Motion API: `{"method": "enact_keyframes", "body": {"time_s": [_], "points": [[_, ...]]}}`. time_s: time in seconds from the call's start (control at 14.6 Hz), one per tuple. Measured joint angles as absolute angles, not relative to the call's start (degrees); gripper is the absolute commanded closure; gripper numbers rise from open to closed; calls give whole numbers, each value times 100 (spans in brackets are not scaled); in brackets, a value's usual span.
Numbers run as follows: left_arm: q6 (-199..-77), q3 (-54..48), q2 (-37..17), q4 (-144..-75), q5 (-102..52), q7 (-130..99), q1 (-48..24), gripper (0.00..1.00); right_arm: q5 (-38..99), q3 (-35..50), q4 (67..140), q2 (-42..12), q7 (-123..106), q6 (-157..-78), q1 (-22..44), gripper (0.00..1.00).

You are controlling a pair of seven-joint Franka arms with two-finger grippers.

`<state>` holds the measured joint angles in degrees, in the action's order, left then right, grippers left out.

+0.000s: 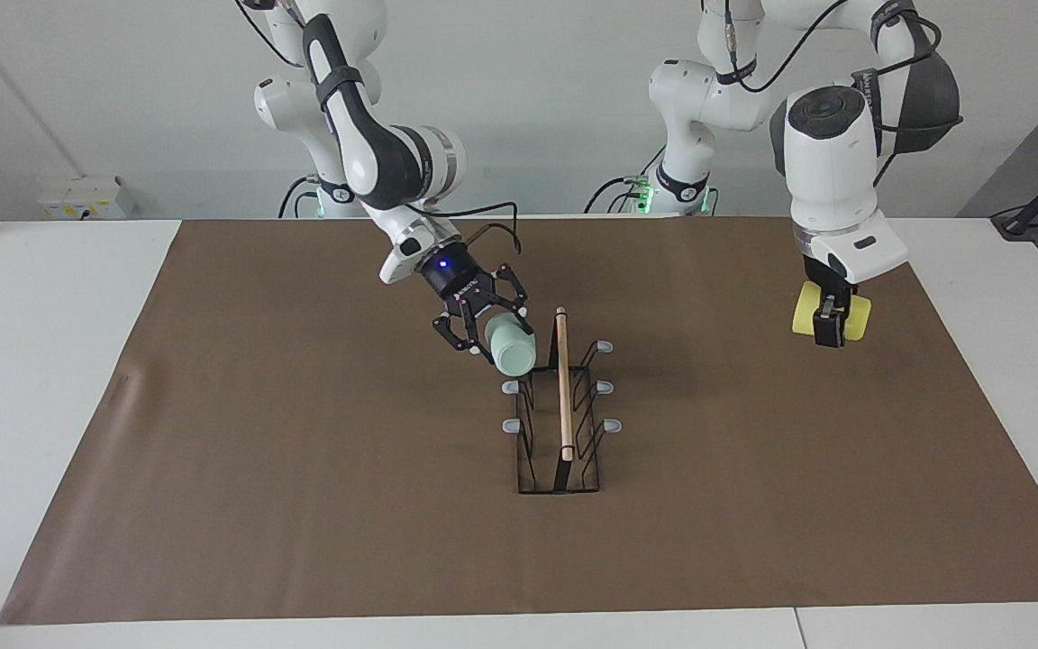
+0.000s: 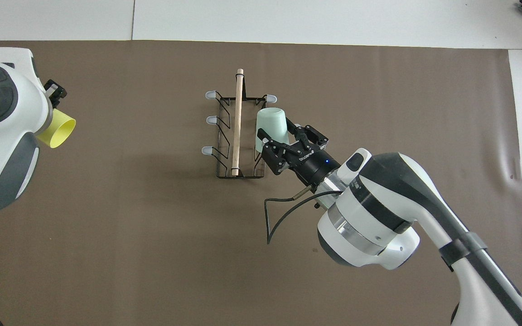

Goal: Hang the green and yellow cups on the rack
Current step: 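Hang the green cup on a rack peg with the right gripper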

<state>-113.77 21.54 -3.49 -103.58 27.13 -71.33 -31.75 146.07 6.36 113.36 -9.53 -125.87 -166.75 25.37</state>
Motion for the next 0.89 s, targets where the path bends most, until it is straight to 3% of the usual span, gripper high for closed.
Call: {"method": "enact_keyframes", "body": {"time_s": [0.55,0.89], "points": [[-11378,2154,-320,-10443,2729,-7147,-3179,100,15012,643,11443,-998,-12872,-16649,2676,100],[-11244,2161,-295,-10480,2740,-7527,-3180,100,15202,605,12050,-954,-13468,-15888,2641,100]]}}
